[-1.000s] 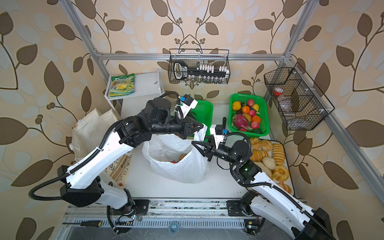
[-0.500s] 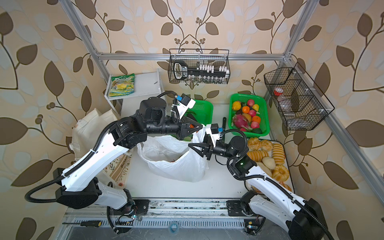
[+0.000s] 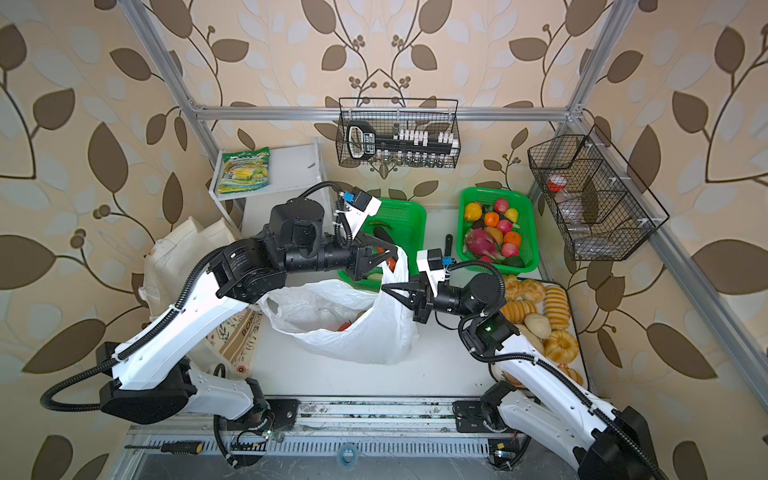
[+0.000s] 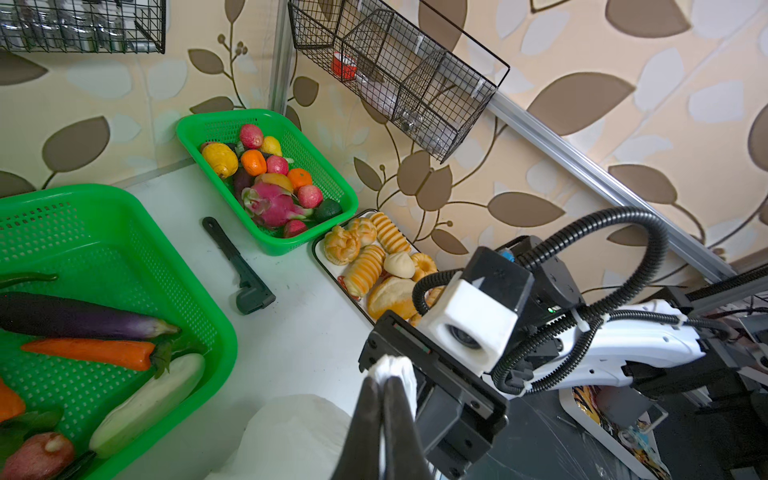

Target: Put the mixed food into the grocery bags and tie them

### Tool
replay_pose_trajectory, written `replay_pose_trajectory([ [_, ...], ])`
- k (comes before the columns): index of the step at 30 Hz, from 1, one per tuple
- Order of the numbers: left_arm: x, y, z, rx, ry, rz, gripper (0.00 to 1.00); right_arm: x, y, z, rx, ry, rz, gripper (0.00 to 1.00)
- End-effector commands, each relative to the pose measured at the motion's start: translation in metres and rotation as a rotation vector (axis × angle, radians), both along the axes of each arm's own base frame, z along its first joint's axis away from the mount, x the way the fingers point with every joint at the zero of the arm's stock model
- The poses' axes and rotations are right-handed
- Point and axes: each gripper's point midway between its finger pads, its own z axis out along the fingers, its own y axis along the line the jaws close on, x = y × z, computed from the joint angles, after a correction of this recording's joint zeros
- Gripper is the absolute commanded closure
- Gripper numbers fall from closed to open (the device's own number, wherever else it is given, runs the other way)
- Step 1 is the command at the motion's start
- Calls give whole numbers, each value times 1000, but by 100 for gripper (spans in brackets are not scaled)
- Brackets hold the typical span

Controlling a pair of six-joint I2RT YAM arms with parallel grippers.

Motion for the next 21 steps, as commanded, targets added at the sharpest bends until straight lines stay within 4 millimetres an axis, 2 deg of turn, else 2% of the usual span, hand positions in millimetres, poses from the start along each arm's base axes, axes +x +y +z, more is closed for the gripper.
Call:
replay_pose_trajectory([
  [1, 2, 10, 22, -62, -51, 51, 100, 1, -5, -1, 10, 11, -30, 100],
  [5, 1, 9, 22, -70, -45, 48, 100, 13, -8, -9, -3, 75, -98, 100],
  [6, 1, 8, 22, -70, -44, 43, 90, 18, -9, -10, -2, 91, -122, 100],
  [7, 0, 7, 22, -73, -41, 36, 65, 21, -11, -13, -3, 106, -142, 100],
  [8, 0, 7, 22, -68, -38, 30, 53, 25, -11, -15, -5, 121, -162, 100],
  [11, -1, 14, 26, -63, -47, 53, 30, 46, -20, -27, -26, 197, -282, 100],
  [15, -3, 42, 39, -47, -96, 134, 23, 66, -31, -42, -59, 279, -373, 100],
  [17, -3, 66, 43, -16, -129, 211, 22, 73, -35, -46, -59, 314, -393, 100],
  [21, -5, 111, 35, 98, -141, 351, 20, 81, -41, -50, -55, 345, -424, 100],
])
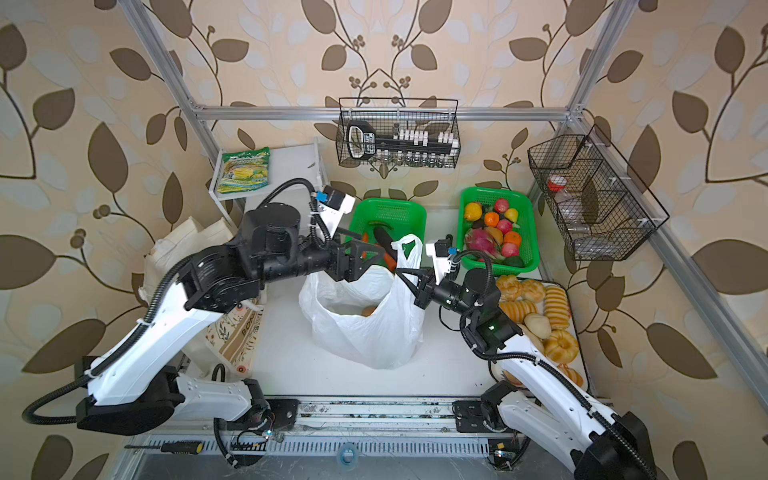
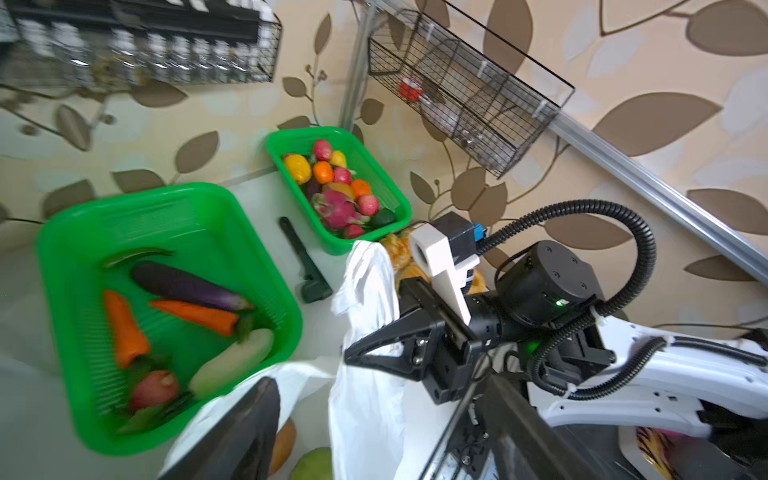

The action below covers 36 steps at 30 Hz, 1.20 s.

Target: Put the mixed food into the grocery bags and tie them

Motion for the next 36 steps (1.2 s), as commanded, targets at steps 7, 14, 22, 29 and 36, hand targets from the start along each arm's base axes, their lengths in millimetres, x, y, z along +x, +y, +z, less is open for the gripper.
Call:
replay_pose_trajectory([
  [7, -19, 82, -19, 185, 32, 195, 14, 12, -7, 7, 21, 29, -53, 100],
  [14, -21, 56, -37, 202, 86, 94, 12, 13, -7, 10, 37, 30, -50, 100],
  [22, -4, 38, -38, 218, 62, 95, 25, 8, -9, 11, 36, 29, -50, 100],
  [29, 6, 42, -31, 213, 16, 145, 84, 4, -10, 13, 41, 22, -44, 99],
  [36, -17, 6, -19, 161, 21, -97, 100, -4, -4, 19, 49, 16, 15, 99],
])
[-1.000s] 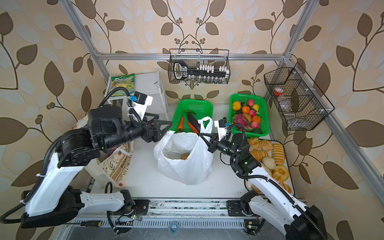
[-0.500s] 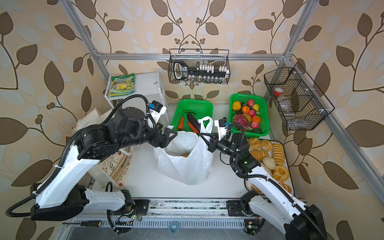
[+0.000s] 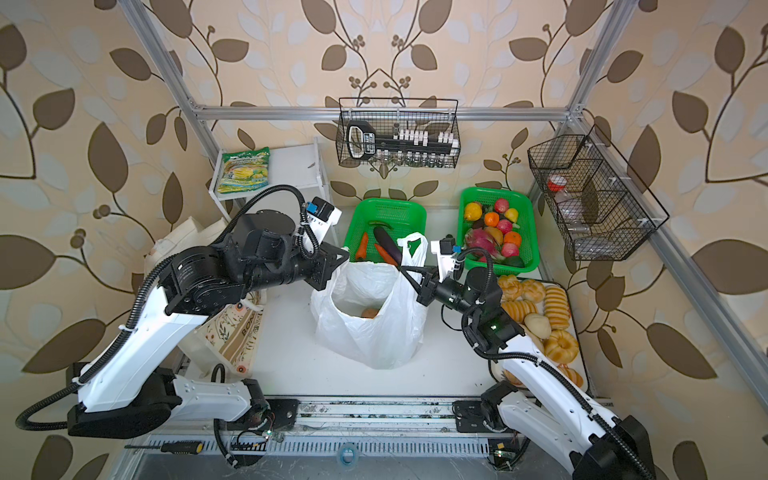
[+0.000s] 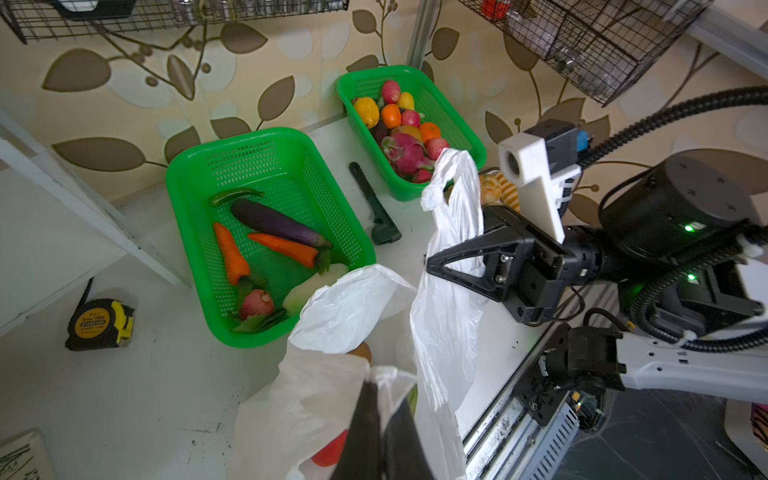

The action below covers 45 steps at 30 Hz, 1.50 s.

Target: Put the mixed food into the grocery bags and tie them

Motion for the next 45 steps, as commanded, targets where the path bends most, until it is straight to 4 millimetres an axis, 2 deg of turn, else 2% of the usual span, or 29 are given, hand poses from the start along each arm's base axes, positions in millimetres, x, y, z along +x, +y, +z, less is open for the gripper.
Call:
replay_pose_trajectory([
  [1, -15, -23, 19, -48, -1, -157, 100, -10, 4, 20, 30, -27, 59, 99],
  [8, -45, -77, 0, 54, 112, -435, 100, -26, 16, 33, 43, -33, 187, 98],
  [13, -43, -98, -10, 128, 112, -492, 100, -37, 24, 43, 42, -61, 278, 97],
  [21, -40, -112, -3, 108, 51, -545, 100, -47, 34, 49, 21, -97, 391, 96],
  [26, -32, -115, 2, 105, 3, -531, 100, -56, 38, 49, 5, -141, 448, 91],
  [31, -25, -118, -2, 115, 0, -514, 100, -56, 38, 44, -12, -158, 451, 86],
  [34, -24, -120, -4, 115, 6, -506, 100, -57, 37, 39, -21, -164, 444, 80],
  [45, -22, -122, -7, 98, 12, -493, 100, -71, 31, 36, -33, -267, 454, 43],
])
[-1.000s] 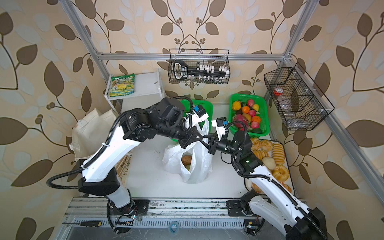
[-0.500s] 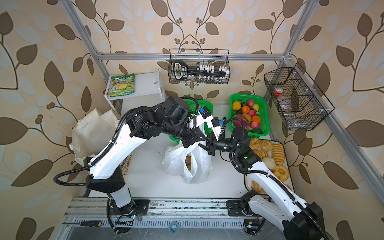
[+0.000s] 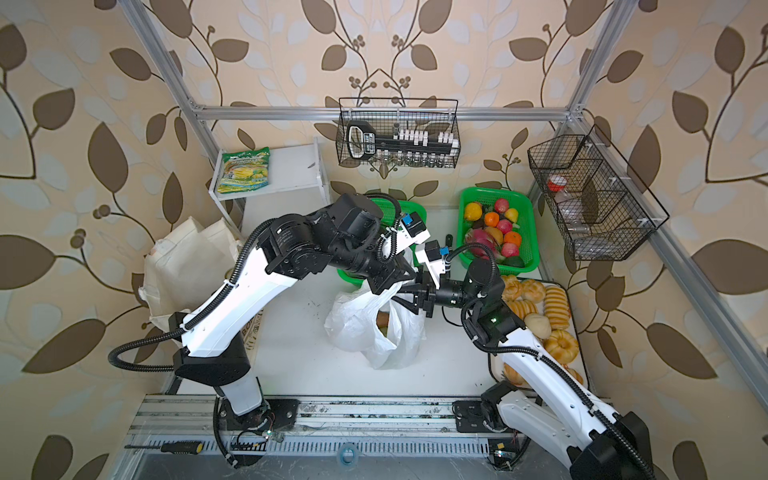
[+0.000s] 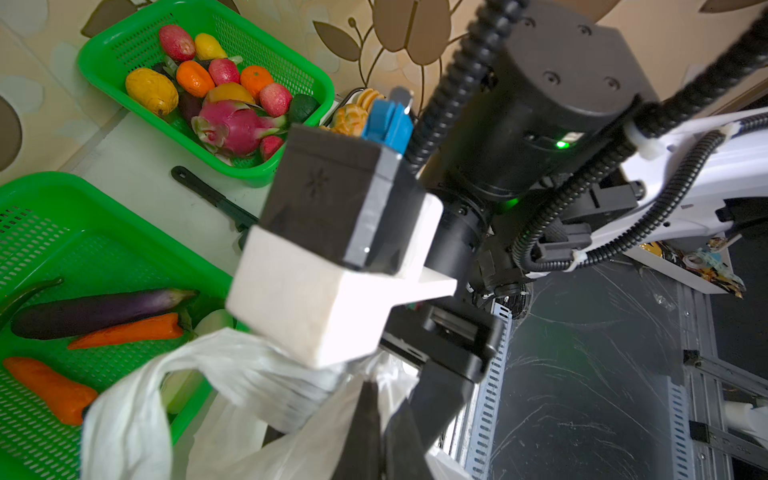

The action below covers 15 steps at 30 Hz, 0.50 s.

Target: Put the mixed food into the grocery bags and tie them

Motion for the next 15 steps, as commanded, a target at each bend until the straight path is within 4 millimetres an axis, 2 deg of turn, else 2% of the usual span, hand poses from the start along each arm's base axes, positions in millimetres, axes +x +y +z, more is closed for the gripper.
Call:
replay_pose_trajectory([
  [1, 1, 5, 18, -50, -36, 17, 100, -10, -3, 6, 12, -91, 24, 41],
  [3, 0, 5, 17, -49, -35, 15, 100, -12, -3, 6, 13, -103, 34, 37],
  [10, -1, 5, 18, -53, -32, 10, 100, -17, -1, 3, 6, -101, 85, 33],
  [15, -3, 4, 20, -65, -28, -1, 100, -16, -1, 9, 20, -112, 82, 30],
])
